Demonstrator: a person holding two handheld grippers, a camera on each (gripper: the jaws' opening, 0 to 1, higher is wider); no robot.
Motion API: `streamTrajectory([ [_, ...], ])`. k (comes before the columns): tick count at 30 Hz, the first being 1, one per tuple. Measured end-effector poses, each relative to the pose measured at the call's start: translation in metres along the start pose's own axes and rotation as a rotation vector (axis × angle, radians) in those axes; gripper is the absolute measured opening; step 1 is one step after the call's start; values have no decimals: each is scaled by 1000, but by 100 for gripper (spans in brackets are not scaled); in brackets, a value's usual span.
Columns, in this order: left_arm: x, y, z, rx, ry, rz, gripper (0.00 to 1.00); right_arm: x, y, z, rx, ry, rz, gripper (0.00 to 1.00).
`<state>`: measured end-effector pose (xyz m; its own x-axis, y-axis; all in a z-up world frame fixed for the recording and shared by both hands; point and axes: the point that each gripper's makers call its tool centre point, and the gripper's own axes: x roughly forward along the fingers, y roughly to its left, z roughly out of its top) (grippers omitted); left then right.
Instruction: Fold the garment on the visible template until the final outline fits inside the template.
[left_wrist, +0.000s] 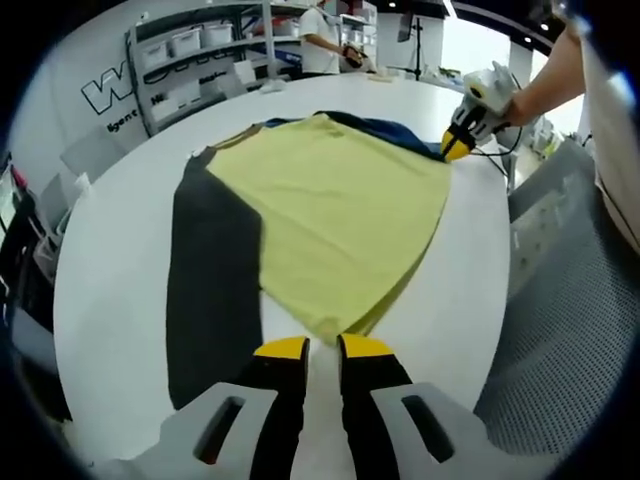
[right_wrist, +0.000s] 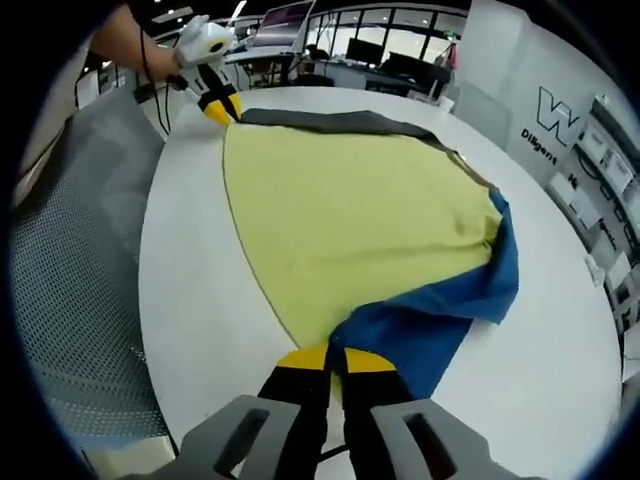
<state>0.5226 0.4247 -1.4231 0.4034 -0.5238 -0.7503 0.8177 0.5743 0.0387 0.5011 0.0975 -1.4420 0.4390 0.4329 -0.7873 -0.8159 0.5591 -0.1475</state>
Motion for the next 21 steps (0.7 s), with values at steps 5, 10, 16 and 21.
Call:
streamTrajectory([
  [5,-5,5,1,-29,-17,12,15,-6,-7,3,20,-25,-19,0],
  [10,-15,18,1,-95,-52,51,16,-17,-17,9,65,-59,-42,0],
  [16,-15,43,-12,-88,1,133,20,-26,-31,15,142,-109,-56,0],
  [21,-9,58,-17,-119,27,163,26,-31,-47,14,200,-134,-77,0],
])
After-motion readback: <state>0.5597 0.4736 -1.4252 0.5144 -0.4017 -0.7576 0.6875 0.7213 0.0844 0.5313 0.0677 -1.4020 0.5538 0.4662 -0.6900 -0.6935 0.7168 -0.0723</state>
